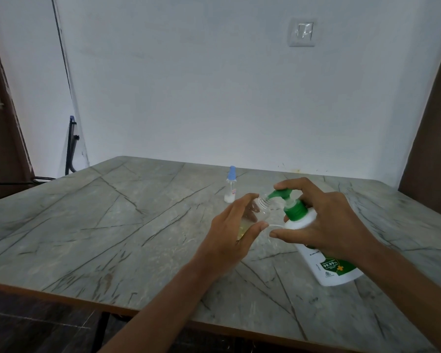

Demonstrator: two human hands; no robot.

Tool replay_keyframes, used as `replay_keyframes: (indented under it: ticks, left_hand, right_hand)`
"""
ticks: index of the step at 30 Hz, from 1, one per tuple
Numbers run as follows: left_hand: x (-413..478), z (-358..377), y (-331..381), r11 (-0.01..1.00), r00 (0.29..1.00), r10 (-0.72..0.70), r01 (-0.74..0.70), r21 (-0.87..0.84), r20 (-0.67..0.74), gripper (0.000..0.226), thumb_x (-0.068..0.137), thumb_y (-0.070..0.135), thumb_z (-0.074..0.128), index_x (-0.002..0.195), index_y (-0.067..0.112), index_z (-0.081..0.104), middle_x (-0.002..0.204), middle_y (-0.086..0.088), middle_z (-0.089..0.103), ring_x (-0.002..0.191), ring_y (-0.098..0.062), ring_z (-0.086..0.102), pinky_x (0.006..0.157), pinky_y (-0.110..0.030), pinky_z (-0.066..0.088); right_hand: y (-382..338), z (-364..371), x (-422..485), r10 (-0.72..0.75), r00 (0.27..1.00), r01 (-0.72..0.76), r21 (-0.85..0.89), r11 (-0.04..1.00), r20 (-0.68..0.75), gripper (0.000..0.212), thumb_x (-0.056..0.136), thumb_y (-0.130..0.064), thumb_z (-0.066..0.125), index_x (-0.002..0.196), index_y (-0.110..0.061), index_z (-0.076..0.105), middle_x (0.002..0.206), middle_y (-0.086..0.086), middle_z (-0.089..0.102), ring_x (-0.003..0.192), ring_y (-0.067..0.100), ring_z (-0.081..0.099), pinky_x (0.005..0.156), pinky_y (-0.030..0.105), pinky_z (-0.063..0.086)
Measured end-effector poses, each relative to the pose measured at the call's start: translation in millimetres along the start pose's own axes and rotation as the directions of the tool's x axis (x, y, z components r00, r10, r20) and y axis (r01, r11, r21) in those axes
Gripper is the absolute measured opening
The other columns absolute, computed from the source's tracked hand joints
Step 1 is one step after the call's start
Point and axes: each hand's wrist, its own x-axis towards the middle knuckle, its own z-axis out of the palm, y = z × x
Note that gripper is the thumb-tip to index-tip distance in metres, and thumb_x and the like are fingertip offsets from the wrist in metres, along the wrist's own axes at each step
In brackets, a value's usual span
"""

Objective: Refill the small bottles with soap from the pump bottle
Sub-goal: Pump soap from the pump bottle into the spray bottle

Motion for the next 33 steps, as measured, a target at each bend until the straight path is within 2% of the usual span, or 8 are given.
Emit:
replay_keyframes:
  ticks: [3,5,8,13,18,21,27,33]
  left_hand:
    - [-0.6,-0.1,-0.4,1.0,1.0,0.009,-0.009,0.005,0.011,0.048,0.092,0.041,0.057,0.134,0.019,0.045,0.111,0.016,0.053,0.096,0.014,0.052,0.084,-0.002,0.041]
    - [-0.9,-0.2,0.2,1.0,1.0,0.023,-0.024,0.016,0.018,0.047,0.093,0.039,0.058,0.133,0.019,0.046,0.108,0.015,0.053,0.094,0.011,0.052,0.082,-0.001,0.04]
    - [-0.7,-0.4,1.1,0.999,0.999,0.033,-0.033,0.02,0.027,0.045,0.092,0.033,0.06,0.132,0.015,0.048,0.107,0.014,0.053,0.093,0.015,0.051,0.081,0.001,0.038]
    - [0.0,-0.7,1.1,1.0,1.0,0.019,-0.019,-0.011,0.005,0.044,0.092,0.033,0.06,0.132,0.019,0.047,0.109,0.014,0.055,0.095,0.007,0.054,0.082,-0.001,0.039]
    - [-0.1,0.9,0.1,1.0,1.0,0.019,-0.019,-0.022,-0.01,0.043,0.093,0.034,0.06,0.132,0.021,0.046,0.108,0.014,0.057,0.095,0.004,0.056,0.083,-0.003,0.041]
    - [-0.1,1.3,-0.2,1.0,1.0,0.014,-0.014,-0.022,-0.002,0.044,0.093,0.037,0.058,0.132,0.023,0.045,0.11,0.015,0.056,0.097,0.004,0.056,0.084,-0.003,0.041]
    - [-0.3,0.4,0.5,1.0,1.0,0.009,-0.009,-0.02,0.002,0.044,0.092,0.036,0.058,0.132,0.025,0.043,0.111,0.013,0.057,0.098,0.004,0.055,0.084,-0.003,0.041]
    - [-0.5,0.7,-2.5,1.0,0.999,0.028,-0.028,0.005,0.019,0.045,0.093,0.041,0.055,0.133,0.022,0.045,0.111,0.008,0.061,0.095,0.002,0.056,0.082,-0.004,0.042]
  right_hand:
    - [1.3,-0.5,0.4,0.005,1.0,-0.004,0.034,0.999,-0.007,0.069,0.057,-0.058,0.084,0.116,-0.051,0.05,0.08,-0.012,0.073,0.064,0.005,0.07,0.058,0.027,0.058]
    - [0.8,-1.3,-0.2,0.002,1.0,-0.001,0.061,0.998,-0.022,0.064,0.055,-0.055,0.085,0.111,-0.048,0.054,0.079,-0.015,0.073,0.065,0.003,0.07,0.057,0.019,0.057]
    - [-1.1,-1.9,-0.1,-0.016,0.999,0.018,0.072,0.997,-0.037,0.06,0.055,-0.055,0.082,0.107,-0.046,0.054,0.079,-0.02,0.071,0.069,-0.002,0.069,0.059,0.009,0.052]
    - [0.3,-0.2,-0.4,-0.013,1.0,0.013,0.013,1.0,-0.002,0.07,0.059,-0.057,0.083,0.119,-0.048,0.049,0.082,-0.018,0.071,0.073,-0.002,0.068,0.064,0.014,0.053]
    - [-1.3,-1.1,-1.3,-0.018,1.0,0.019,-0.01,1.0,0.024,0.081,0.059,-0.062,0.081,0.129,-0.055,0.04,0.088,-0.025,0.068,0.078,-0.003,0.067,0.068,0.008,0.051]
    - [-0.5,-1.1,-1.6,-0.016,1.0,0.016,-0.006,1.0,0.019,0.078,0.058,-0.062,0.081,0.126,-0.051,0.043,0.083,-0.024,0.068,0.075,-0.004,0.067,0.067,0.009,0.051]
    - [1.4,-1.1,0.3,-0.009,1.0,0.009,0.02,1.0,0.012,0.074,0.057,-0.059,0.083,0.121,-0.054,0.045,0.079,-0.011,0.072,0.068,0.004,0.069,0.061,0.024,0.057]
    - [2.7,-1.7,1.1,0.003,1.0,-0.003,0.047,0.999,-0.001,0.069,0.054,-0.06,0.083,0.114,-0.052,0.05,0.079,-0.012,0.073,0.066,0.003,0.07,0.057,0.02,0.057]
